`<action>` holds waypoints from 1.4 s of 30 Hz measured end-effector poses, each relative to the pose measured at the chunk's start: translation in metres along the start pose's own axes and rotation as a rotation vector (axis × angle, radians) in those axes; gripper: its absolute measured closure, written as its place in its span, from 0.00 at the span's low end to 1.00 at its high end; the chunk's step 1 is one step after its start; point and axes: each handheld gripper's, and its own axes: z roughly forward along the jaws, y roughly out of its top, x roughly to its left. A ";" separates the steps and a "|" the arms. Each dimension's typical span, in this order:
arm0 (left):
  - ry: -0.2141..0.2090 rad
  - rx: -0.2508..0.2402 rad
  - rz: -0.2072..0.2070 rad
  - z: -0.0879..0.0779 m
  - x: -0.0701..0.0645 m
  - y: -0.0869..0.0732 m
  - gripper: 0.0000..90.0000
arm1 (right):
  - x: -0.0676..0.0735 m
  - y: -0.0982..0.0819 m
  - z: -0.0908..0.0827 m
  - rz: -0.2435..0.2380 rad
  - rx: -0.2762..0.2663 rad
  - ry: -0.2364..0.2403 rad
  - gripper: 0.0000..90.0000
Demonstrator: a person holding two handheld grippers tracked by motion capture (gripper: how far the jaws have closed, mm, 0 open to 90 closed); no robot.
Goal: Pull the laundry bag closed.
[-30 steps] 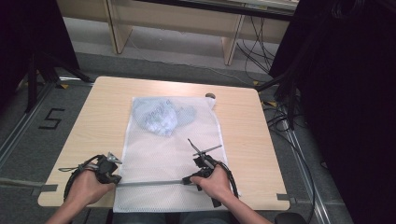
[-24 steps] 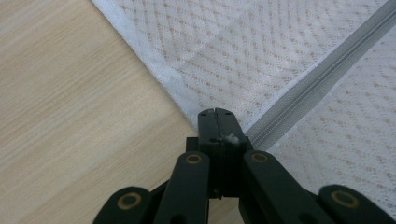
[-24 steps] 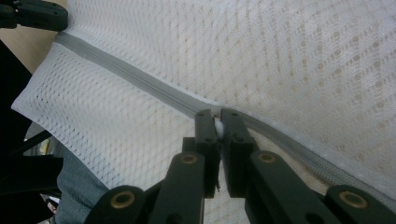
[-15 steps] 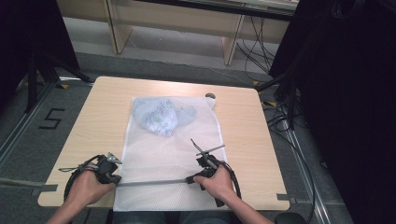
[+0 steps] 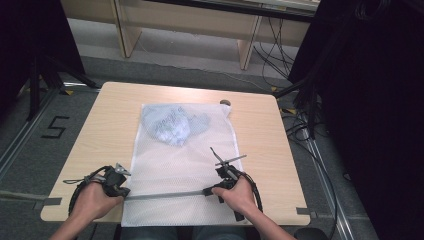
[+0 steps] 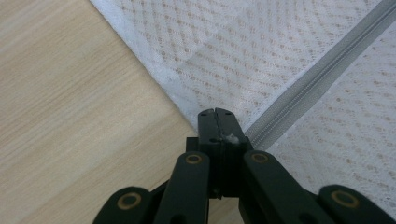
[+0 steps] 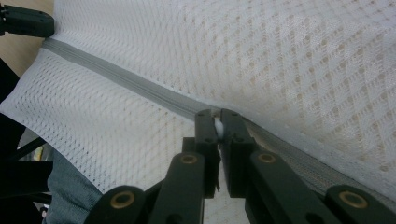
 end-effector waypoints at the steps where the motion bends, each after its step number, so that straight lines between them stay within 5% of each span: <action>1: -0.001 0.000 0.001 0.000 0.000 0.000 1.00 | 0.000 0.000 0.000 0.003 -0.002 -0.004 0.97; 4: 0.003 -0.001 -0.002 0.000 0.000 0.000 1.00 | -0.001 0.000 0.001 -0.020 -0.008 0.002 0.97; 10: 0.000 -0.004 0.000 0.000 0.000 0.000 1.00 | -0.002 -0.001 -0.002 0.016 0.002 -0.009 0.97; 42: -0.004 0.018 0.015 -0.001 0.002 0.000 1.00 | -0.012 -0.004 -0.009 0.031 -0.005 -0.020 0.97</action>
